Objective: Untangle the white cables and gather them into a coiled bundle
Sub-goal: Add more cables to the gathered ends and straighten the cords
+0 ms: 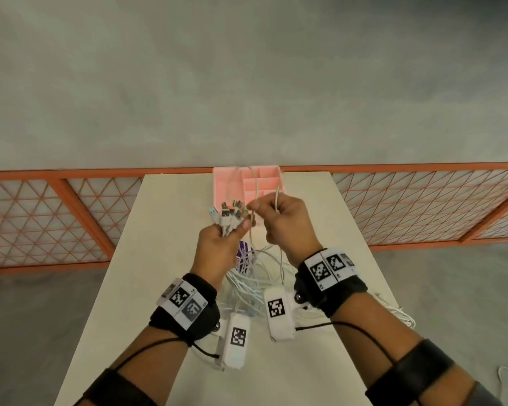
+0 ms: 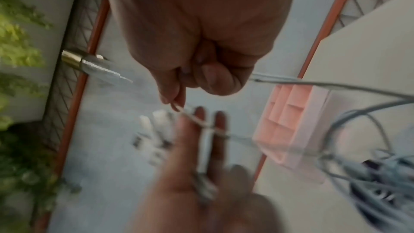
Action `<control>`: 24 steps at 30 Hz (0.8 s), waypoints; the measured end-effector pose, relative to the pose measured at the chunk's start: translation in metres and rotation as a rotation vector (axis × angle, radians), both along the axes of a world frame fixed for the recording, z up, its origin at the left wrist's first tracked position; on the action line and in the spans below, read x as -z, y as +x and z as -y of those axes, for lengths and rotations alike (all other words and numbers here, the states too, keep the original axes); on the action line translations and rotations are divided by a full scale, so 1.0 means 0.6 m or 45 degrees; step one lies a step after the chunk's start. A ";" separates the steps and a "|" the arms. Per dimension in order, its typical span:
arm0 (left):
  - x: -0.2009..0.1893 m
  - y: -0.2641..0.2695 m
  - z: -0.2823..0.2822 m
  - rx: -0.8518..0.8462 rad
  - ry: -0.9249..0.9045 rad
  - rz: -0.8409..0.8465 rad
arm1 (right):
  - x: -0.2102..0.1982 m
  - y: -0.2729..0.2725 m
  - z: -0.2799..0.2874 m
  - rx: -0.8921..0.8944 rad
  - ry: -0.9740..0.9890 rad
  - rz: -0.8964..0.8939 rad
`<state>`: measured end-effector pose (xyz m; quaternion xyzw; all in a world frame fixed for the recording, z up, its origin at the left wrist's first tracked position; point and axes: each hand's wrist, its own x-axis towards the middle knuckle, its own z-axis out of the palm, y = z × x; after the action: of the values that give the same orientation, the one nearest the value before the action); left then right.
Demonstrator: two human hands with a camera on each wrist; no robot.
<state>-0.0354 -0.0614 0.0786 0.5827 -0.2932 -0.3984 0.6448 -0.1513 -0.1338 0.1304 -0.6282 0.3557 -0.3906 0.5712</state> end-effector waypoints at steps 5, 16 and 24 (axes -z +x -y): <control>0.060 -0.034 -0.013 0.144 0.116 0.063 | -0.054 0.020 -0.003 0.017 0.086 0.326; 0.113 0.014 -0.032 -0.087 0.251 -0.307 | -0.055 -0.076 0.102 0.488 -0.109 0.213; 0.103 0.019 -0.015 -0.068 0.236 -0.355 | 0.188 -0.167 0.129 0.839 0.572 -0.343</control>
<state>-0.0238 -0.0526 0.0168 0.5864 -0.1473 -0.4832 0.6332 -0.2514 -0.2111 0.0178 -0.3862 0.6855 -0.3794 0.4868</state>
